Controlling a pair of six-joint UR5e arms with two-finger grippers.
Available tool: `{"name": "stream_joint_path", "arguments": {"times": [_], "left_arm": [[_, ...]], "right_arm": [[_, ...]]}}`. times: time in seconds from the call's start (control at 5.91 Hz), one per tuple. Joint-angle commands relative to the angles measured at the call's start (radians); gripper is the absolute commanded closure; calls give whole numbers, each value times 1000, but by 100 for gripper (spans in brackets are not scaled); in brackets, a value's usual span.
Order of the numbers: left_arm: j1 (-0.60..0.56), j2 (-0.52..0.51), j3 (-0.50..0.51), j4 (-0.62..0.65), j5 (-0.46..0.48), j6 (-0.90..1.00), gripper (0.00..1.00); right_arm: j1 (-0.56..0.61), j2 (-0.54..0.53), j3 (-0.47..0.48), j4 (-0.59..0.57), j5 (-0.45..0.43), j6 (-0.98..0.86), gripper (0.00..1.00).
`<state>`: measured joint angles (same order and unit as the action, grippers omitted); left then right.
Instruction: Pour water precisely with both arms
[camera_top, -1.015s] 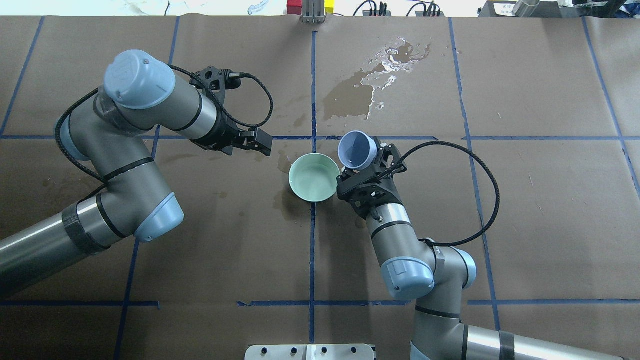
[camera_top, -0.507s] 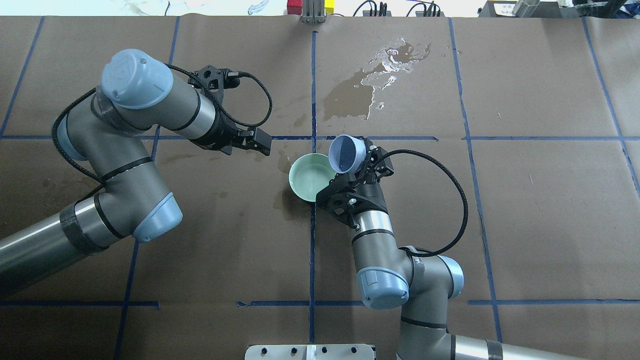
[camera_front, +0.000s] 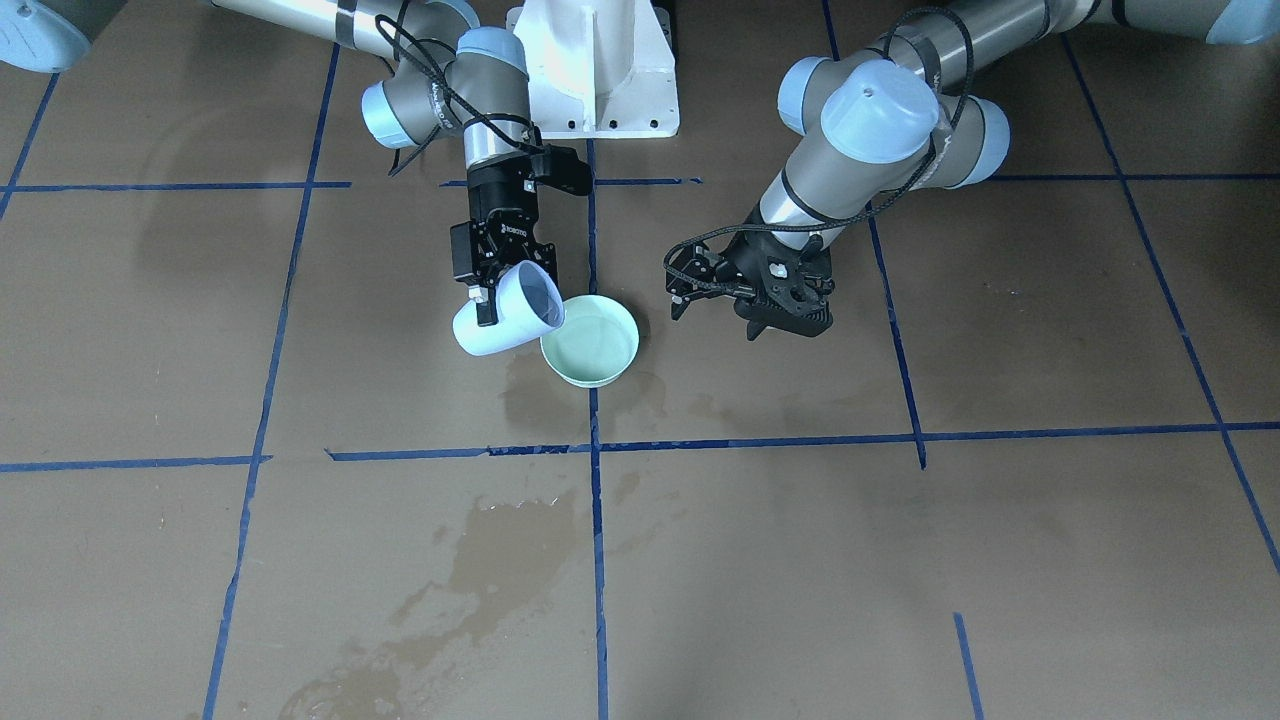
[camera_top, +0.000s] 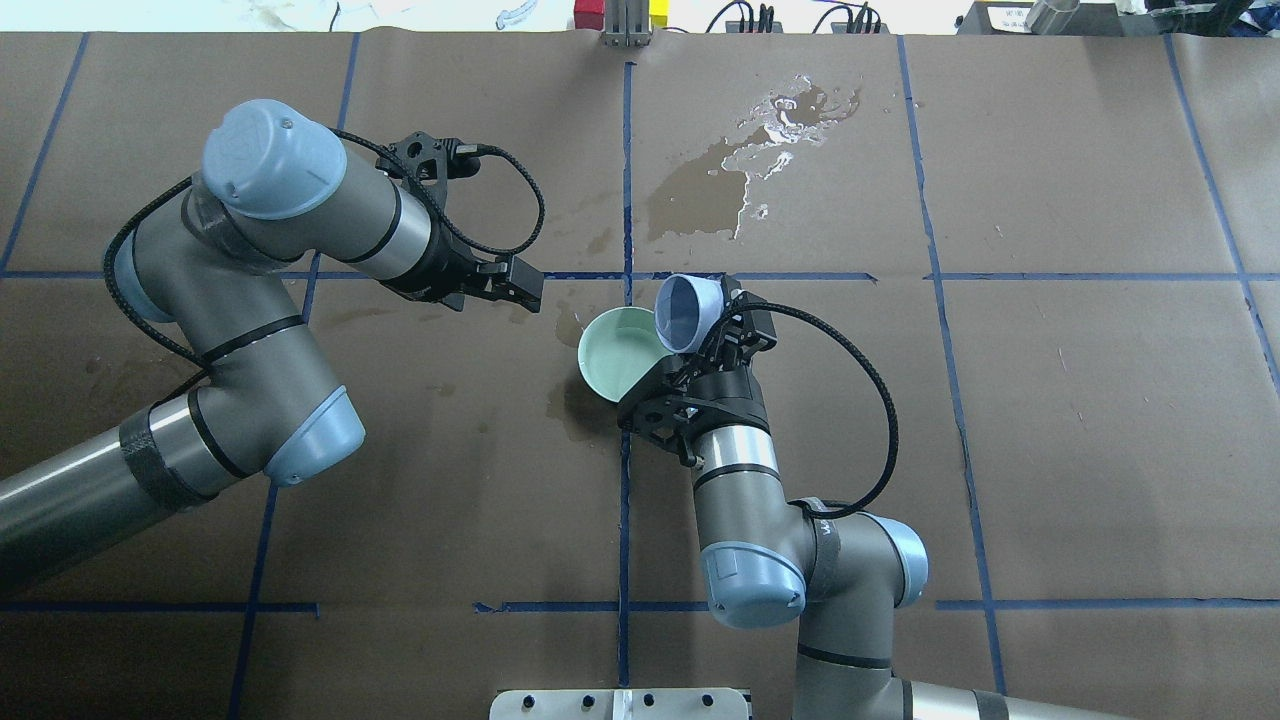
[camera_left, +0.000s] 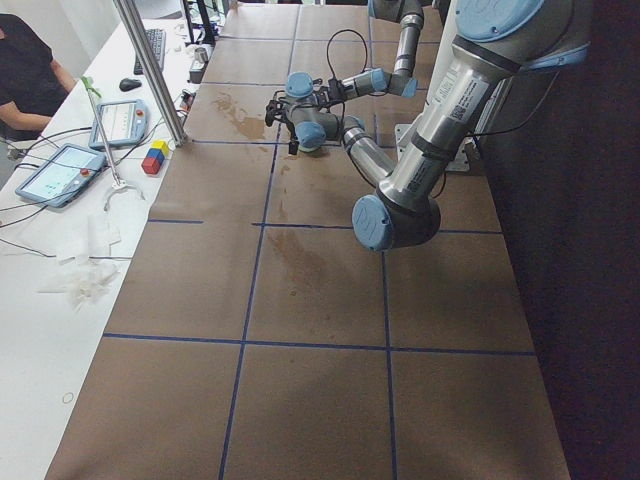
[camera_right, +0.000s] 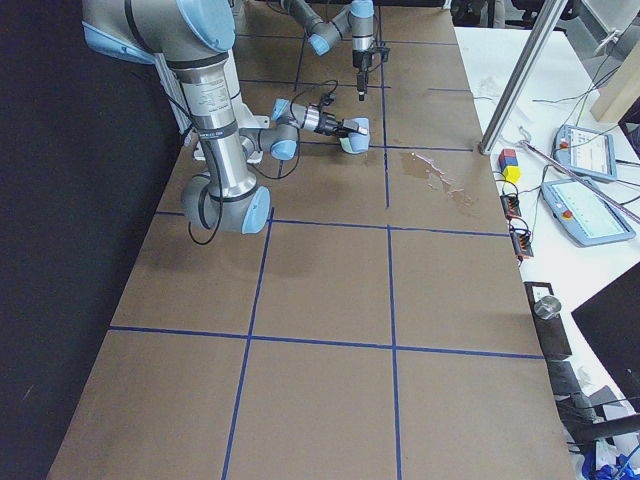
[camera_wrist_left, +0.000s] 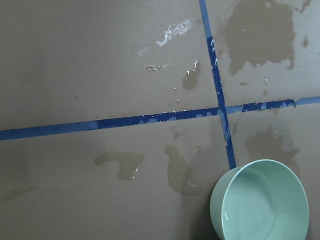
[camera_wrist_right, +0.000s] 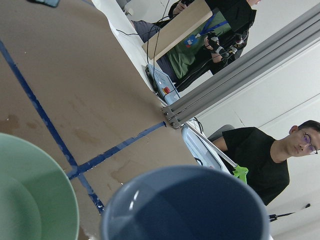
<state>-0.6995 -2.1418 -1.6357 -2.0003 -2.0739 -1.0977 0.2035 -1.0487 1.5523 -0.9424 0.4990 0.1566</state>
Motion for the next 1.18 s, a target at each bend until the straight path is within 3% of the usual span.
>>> {"name": "stream_joint_path", "arguments": {"times": [0.0,1.01], "left_arm": [[2,0,2,-2,0,1,0],[2,0,0,0,0,-1,0]], "right_arm": [[-6,-1,0,-10,-17,-130,97],[-16,-7,2,-27,-59,-241,96]]}}
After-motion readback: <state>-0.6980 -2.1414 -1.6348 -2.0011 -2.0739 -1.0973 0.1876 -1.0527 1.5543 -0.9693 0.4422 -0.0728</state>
